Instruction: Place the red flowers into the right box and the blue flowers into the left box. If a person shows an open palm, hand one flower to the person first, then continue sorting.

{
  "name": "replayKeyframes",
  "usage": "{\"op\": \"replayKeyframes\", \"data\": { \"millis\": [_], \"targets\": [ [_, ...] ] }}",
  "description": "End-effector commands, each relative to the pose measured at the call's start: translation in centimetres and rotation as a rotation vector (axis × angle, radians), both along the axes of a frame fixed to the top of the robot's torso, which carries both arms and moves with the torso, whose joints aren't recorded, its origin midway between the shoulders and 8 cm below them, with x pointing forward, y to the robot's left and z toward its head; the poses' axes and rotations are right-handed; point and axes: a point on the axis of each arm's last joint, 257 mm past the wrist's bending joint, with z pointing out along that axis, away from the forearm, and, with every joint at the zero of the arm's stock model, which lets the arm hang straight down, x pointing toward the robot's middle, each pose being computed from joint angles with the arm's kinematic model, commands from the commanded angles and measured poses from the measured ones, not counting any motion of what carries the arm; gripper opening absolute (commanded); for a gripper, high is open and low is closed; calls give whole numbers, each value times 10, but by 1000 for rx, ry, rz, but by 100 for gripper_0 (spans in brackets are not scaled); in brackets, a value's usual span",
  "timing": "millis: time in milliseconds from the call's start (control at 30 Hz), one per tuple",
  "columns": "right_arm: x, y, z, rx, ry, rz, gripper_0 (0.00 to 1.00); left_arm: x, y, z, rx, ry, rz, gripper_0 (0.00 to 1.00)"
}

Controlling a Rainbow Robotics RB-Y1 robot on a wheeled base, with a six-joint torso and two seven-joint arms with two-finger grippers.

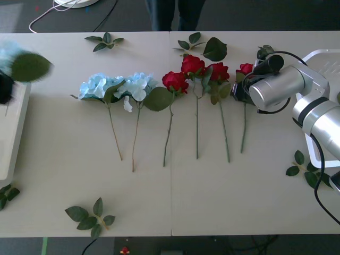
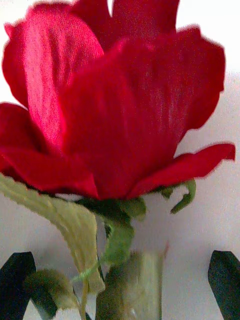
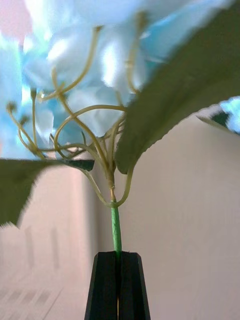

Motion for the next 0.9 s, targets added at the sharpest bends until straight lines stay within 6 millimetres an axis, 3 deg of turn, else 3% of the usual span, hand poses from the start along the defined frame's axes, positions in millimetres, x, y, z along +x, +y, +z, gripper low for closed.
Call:
{"op": "replayKeyframes", "data": {
  "millis": [33, 67, 100, 133, 300, 600, 633, 667, 800, 900],
  "targets": [
    [16, 25, 22, 7, -46, 33, 54, -12, 30, 55, 13, -23, -36, 0],
    [16, 25, 23, 4, -47, 35, 25, -15, 35, 58, -1, -18, -38, 0],
    [15, 25, 21, -1, -45, 37, 9, -18, 44, 62, -14, -16, -41, 0],
    [15, 25, 21, -3, -46, 38, 0, -20, 53, 67, -20, -18, -48, 0],
    [16, 25, 22, -8, -52, 41, 0, -26, 97, 74, -3, -22, -100, 0],
    [16, 24, 22, -11, -52, 43, 0, -23, 173, 57, 141, -94, -131, 0],
    [16, 24, 22, -11, -52, 43, 0, -23, 173, 57, 141, -94, -131, 0],
    [17, 25, 22, -12, -53, 44, 0, -23, 194, 48, 237, -104, -144, 0],
    [17, 23, 23, -17, -56, 49, 0, -14, 227, 28, 421, -169, -152, 0],
    [18, 22, 27, -21, -65, 57, 0, -12, 242, 23, 543, -178, -157, 0]
  ]
}}
